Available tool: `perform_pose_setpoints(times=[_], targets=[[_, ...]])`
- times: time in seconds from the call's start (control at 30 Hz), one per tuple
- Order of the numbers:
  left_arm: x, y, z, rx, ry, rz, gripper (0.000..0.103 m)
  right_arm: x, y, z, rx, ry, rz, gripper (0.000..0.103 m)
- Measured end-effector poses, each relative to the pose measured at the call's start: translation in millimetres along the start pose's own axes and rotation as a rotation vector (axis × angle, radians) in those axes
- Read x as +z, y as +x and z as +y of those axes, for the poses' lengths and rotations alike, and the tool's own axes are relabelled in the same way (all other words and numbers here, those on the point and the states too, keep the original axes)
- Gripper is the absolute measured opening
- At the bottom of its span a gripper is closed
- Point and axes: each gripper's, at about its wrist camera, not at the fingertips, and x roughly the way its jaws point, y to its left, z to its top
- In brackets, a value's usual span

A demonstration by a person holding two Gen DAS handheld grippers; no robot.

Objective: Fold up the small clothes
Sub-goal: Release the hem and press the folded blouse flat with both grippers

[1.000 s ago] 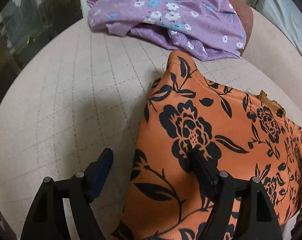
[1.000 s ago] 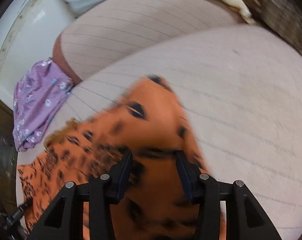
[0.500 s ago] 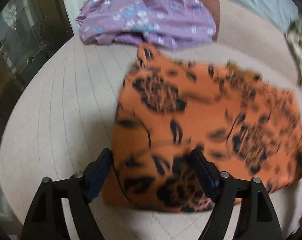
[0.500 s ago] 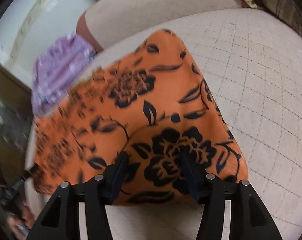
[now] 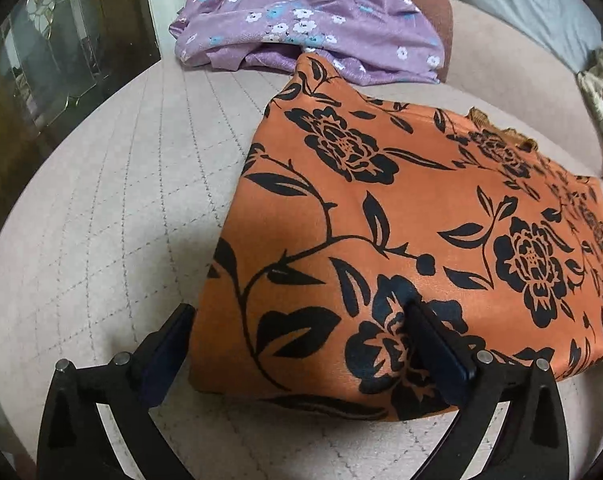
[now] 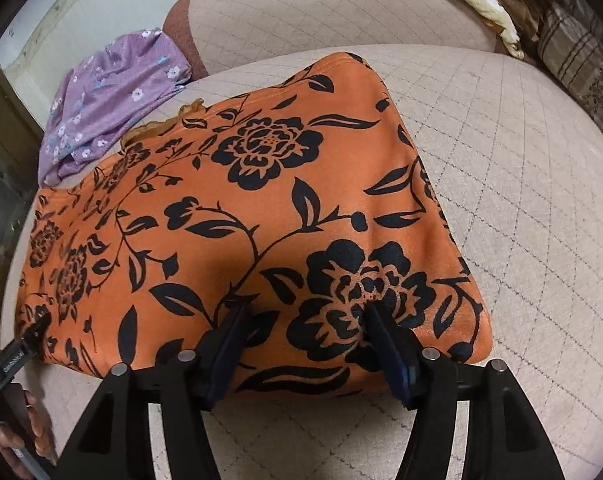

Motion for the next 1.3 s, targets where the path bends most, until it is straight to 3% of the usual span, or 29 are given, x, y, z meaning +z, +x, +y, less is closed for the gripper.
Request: perform_pose_setpoints(times=[0.4, 1.03, 1.3], targets=[[3, 1, 1, -0.013, 0.034, 0.018, 0.103, 2, 5, 14, -0.072, -0.042, -0.025, 0.078], [2, 0, -5, 0.024, 0.045, 0.005, 0.103, 2, 4, 17, -0.099, -0.056, -0.047, 0.079], [2, -7, -15, 0.081, 0.130, -0.024, 0.103, -2, 2, 18, -0.112, -0.063, -0.064, 0.079]])
